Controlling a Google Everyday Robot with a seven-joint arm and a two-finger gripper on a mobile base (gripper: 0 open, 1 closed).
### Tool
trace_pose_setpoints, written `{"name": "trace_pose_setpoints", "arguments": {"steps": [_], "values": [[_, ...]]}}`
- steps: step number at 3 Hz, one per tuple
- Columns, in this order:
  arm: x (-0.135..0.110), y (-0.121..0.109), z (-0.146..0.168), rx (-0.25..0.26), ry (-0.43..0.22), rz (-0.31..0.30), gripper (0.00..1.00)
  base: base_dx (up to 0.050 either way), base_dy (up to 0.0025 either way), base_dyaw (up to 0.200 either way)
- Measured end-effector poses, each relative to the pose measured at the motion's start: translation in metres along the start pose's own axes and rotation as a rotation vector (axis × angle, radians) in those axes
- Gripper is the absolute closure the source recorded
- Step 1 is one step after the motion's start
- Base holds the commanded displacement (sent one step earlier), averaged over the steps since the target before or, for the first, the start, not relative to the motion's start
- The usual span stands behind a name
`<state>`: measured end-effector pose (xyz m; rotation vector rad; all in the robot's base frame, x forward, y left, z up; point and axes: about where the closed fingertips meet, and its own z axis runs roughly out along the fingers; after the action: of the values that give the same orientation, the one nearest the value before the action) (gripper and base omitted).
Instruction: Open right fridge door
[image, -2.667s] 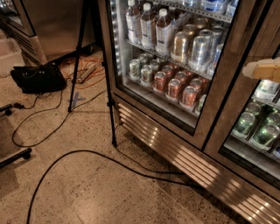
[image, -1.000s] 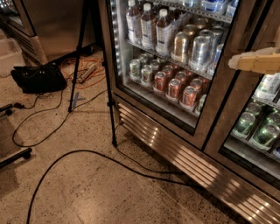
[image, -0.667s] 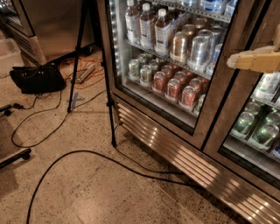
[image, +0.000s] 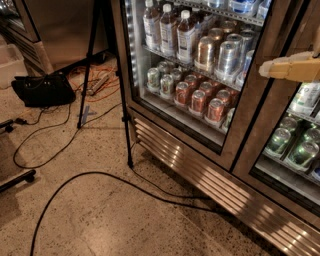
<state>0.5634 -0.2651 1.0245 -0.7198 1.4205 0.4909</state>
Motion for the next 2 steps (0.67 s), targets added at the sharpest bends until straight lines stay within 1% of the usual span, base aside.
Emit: {"name": "trace_pose_setpoints", "arguments": {"steps": [1,2], "values": [[0.0,0.0,0.0,0.0,0.0,0.0,0.0,0.0,0.0,0.0],[0.0,0.0,0.0001,0.0,0.0,0.0,0.19,0.0,0.0,0.0]]}}
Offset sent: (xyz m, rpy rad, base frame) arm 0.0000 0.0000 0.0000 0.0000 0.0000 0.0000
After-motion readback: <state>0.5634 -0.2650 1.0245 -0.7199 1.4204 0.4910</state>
